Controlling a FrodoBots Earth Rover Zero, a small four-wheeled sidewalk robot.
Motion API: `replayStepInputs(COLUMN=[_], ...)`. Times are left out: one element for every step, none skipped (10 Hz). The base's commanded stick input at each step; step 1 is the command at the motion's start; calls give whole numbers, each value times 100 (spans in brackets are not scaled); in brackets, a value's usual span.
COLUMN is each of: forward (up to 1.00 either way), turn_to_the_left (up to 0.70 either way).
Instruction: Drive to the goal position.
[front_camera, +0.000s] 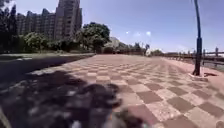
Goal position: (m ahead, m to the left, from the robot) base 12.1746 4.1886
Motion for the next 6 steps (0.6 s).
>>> replayStepInputs(forward=[100,100,100,100,100,100], turn_to_the_left=[0,0,0,0,0,0])
